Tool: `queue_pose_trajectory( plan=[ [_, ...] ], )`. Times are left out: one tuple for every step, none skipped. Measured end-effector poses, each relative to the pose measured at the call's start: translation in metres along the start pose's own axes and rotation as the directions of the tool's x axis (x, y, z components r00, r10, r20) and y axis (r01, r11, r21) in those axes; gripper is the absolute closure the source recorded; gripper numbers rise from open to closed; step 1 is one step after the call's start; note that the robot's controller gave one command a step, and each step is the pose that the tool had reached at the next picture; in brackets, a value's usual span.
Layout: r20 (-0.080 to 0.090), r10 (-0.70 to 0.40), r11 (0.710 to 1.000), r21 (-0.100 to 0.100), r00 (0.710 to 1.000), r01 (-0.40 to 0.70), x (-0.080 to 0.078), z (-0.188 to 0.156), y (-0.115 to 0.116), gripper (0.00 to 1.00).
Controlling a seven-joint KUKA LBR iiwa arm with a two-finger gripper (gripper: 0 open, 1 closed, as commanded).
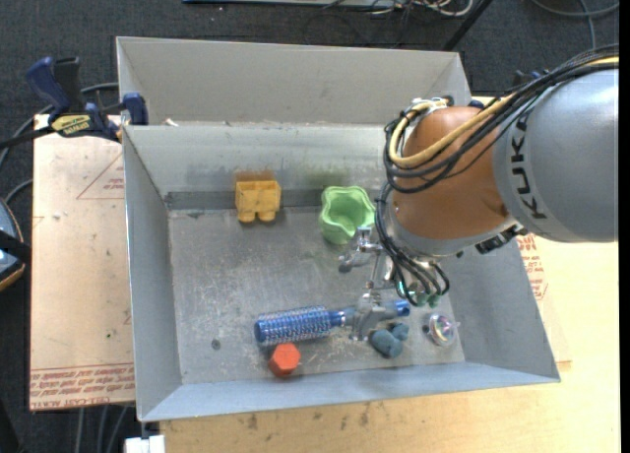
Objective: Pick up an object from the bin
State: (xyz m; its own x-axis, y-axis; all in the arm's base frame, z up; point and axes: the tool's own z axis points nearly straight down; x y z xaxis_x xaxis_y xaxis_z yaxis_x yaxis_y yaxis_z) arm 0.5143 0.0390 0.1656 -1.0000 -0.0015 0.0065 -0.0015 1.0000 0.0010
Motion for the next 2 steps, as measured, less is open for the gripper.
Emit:
queue_pose_trajectory(
  plan=[
    [0.013, -0.086, 0.996, 0.000, 0.996, 0.086, -0.0088, 0.0900, 0.0063, 0.00],
    [0.013, -0.085, 0.996, 0.000, 0.996, 0.085, -0.0094, 0.0863, 0.0062, 1.00]
  ],
)
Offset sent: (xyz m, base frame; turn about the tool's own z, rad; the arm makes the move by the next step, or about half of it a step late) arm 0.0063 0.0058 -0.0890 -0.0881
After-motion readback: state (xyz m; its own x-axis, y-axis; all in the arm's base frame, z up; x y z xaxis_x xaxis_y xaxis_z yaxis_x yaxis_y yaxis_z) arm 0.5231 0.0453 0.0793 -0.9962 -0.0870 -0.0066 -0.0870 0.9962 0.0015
